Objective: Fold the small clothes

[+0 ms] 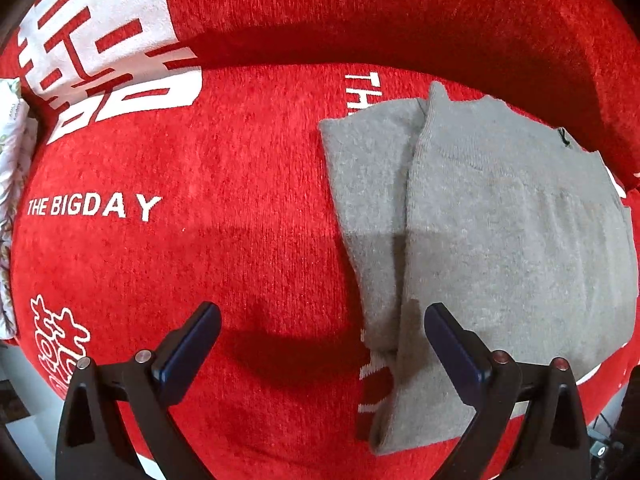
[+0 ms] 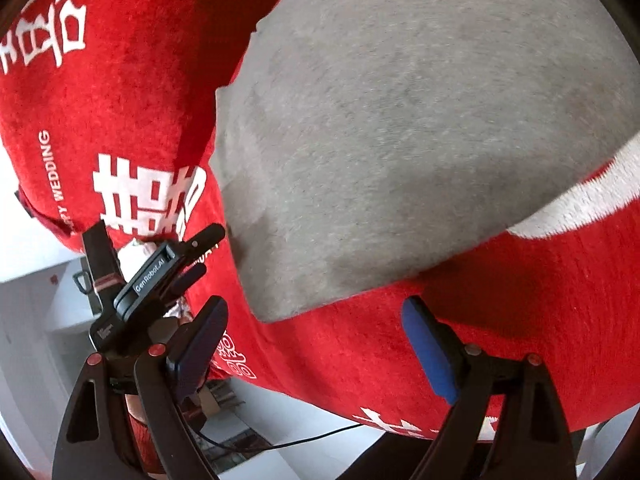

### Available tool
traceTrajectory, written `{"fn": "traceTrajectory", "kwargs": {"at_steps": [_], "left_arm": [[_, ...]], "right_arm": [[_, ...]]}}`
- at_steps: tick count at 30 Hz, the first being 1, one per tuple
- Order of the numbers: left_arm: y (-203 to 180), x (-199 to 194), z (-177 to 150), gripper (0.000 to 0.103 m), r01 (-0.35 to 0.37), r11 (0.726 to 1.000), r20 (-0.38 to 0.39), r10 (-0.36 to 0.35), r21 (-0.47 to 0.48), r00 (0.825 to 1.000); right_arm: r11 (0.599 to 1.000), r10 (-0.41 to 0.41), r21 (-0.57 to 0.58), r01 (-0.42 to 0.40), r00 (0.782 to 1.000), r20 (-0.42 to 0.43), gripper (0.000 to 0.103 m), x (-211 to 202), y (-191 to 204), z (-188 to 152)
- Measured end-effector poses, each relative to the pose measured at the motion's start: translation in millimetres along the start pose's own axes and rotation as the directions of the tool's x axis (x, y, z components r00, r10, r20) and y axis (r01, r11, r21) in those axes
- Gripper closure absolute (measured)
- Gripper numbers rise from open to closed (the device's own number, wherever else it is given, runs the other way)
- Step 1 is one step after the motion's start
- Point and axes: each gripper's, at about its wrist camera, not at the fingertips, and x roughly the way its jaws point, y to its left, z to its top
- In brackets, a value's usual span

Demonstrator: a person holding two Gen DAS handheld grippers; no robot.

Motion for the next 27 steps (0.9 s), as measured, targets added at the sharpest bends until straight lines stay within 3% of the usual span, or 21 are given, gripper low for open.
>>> {"fn": "traceTrajectory", "kwargs": {"at_steps": [9,14,18,23,27], "left_arm": [[5.0,2.6,2.1,0.001,0.031,1.000,0.001,-0.031,0.000,1.000],[26.8,3.2,6.2,0.001,0.139,0.986,0.016,-0.138,-0.087,0.990],[36.4,5.4,8.8,0.001,0.178,0.978,0.029,-0.176,-0.108,0.984],[29.6,16.5,10.4,0.001,0.287,0.954,-0.019,-0.290,-0.087,0.957],[27.4,24.7,11.2,0.001,0.354,0.926,-0.033,-0.361,-0.133,0.932]], "right_arm": [[0.992,0.083,0.097,-0.085,0.996,0.025,0.012,-1.0,-19.5,4.5],[0.974,0.158,0.152,-0.167,0.985,0.067,0.012,6.6,-29.1,4.1],[0.952,0.229,0.185,-0.244,0.969,0.096,0.012,19.8,-25.8,6.6],[0.941,0.266,0.185,-0.284,0.957,0.118,0.012,37.6,-14.0,11.8],[0.923,0.288,0.225,-0.312,0.948,0.135,0.012,41.5,-11.4,12.6]]}}
